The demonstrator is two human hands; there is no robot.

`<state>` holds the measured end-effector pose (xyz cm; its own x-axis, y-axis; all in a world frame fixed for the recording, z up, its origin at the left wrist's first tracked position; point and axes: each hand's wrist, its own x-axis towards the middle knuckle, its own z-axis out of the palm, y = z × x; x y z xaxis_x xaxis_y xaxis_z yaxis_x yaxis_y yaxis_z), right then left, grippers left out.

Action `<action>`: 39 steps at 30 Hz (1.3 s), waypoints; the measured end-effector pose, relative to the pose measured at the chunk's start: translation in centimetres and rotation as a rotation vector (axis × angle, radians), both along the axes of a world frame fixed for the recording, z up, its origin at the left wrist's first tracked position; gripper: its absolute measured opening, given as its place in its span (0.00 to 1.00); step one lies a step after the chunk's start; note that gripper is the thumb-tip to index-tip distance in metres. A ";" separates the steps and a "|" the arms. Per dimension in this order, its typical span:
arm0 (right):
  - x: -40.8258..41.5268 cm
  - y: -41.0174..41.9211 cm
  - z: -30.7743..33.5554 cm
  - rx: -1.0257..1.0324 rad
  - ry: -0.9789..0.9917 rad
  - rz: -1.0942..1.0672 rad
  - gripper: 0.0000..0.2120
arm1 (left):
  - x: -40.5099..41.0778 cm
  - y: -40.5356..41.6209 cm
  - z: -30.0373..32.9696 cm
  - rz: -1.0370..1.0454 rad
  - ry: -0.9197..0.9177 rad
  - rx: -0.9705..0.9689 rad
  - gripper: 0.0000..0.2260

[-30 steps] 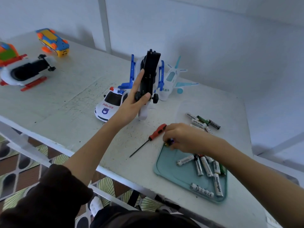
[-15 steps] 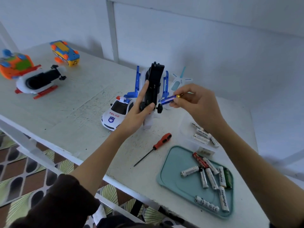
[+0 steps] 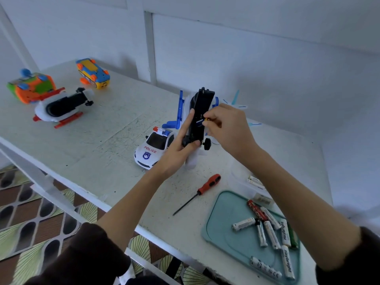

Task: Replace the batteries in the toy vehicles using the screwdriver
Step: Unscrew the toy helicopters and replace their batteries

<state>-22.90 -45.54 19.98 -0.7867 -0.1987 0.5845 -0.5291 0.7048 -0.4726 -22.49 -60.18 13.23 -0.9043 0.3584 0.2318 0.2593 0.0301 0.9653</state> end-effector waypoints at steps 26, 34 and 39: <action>-1.3 0.4 -0.3 0.171 -0.125 0.198 0.03 | -0.3 0.2 0.0 -0.043 0.006 0.011 0.29; -0.2 -0.1 0.0 0.033 -0.336 0.023 0.13 | -0.2 0.3 0.1 -0.038 0.012 0.020 0.29; -0.2 0.1 0.8 0.110 -0.402 0.047 0.10 | -0.1 0.3 0.0 -0.045 0.008 0.030 0.30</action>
<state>-23.08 -45.40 20.82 -0.9366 -0.2834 0.2059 -0.3502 0.7423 -0.5713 -22.63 -59.89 13.26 -0.8856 0.3916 0.2498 0.2671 -0.0106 0.9636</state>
